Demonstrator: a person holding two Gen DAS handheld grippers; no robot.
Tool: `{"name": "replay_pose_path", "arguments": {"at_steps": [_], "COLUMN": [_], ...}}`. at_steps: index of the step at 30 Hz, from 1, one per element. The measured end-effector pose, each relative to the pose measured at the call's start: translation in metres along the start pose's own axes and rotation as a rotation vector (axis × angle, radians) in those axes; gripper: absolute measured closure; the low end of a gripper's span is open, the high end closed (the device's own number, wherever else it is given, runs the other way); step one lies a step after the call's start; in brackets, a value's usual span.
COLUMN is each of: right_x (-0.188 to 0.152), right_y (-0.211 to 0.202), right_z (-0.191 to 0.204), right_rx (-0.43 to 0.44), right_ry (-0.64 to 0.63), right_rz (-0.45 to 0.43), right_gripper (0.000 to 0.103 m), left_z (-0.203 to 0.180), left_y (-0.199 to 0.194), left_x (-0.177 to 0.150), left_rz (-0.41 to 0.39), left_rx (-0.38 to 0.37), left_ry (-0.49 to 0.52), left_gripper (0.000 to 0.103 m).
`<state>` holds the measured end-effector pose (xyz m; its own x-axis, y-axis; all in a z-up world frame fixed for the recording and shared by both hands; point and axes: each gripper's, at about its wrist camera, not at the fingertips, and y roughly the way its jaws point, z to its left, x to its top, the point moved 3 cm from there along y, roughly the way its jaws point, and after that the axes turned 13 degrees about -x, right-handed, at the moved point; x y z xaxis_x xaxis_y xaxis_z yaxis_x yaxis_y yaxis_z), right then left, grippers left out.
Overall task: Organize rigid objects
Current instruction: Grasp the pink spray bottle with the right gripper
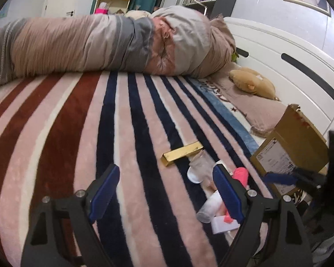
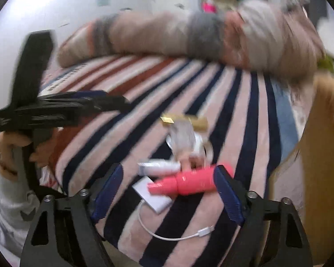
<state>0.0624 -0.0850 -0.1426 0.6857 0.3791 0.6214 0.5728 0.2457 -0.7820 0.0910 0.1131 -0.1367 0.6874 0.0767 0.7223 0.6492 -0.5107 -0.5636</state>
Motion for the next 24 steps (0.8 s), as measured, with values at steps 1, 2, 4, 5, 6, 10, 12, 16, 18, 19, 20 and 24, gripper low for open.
{"name": "replay_pose_path", "arguments": {"at_steps": [1, 2, 4, 5, 6, 10, 12, 16, 18, 19, 20, 24], "right_x": [-0.004, -0.008, -0.013, -0.015, -0.016, -0.015, -0.014, -0.011, -0.010, -0.010, -0.009, -0.011], "right_y": [0.008, 0.016, 0.028, 0.033, 0.039, 0.060, 0.066, 0.065, 0.059, 0.059, 0.062, 0.071], "right_z": [-0.005, -0.010, -0.021, -0.025, -0.029, -0.041, -0.044, -0.042, -0.043, -0.043, -0.044, -0.042], "right_rx": [-0.004, -0.007, 0.005, 0.018, 0.034, 0.000, -0.036, -0.078, -0.162, -0.185, -0.188, -0.199], "right_ry": [0.040, 0.093, 0.202, 0.252, 0.306, 0.445, 0.475, 0.466, 0.407, 0.387, 0.380, 0.384], "right_rz": [0.024, 0.050, 0.085, 0.099, 0.119, 0.145, 0.153, 0.153, 0.150, 0.158, 0.169, 0.195], "right_gripper": [0.029, 0.031, 0.033, 0.033, 0.033, 0.040, 0.050, 0.061, 0.067, 0.067, 0.067, 0.067], "left_z": [0.001, 0.003, 0.007, 0.008, 0.010, 0.014, 0.015, 0.018, 0.017, 0.016, 0.014, 0.009], "left_y": [0.002, 0.001, 0.001, 0.001, 0.001, 0.002, 0.002, 0.003, 0.003, 0.004, 0.005, 0.009], "left_x": [0.000, -0.001, -0.003, -0.004, -0.004, -0.007, -0.008, -0.008, -0.007, -0.007, -0.007, -0.007], "left_rz": [0.004, -0.005, -0.003, -0.003, -0.004, 0.006, 0.010, 0.010, 0.008, 0.008, 0.009, 0.017], "left_rx": [0.013, 0.026, 0.023, 0.013, 0.004, 0.007, 0.024, 0.018, 0.014, 0.015, 0.015, 0.000], "left_ry": [0.007, 0.012, -0.004, -0.013, -0.021, -0.031, -0.024, -0.042, -0.042, -0.037, -0.031, -0.025], "left_gripper": [0.020, 0.020, 0.020, 0.020, 0.020, 0.020, 0.020, 0.020, 0.020, 0.020, 0.020, 0.020]}}
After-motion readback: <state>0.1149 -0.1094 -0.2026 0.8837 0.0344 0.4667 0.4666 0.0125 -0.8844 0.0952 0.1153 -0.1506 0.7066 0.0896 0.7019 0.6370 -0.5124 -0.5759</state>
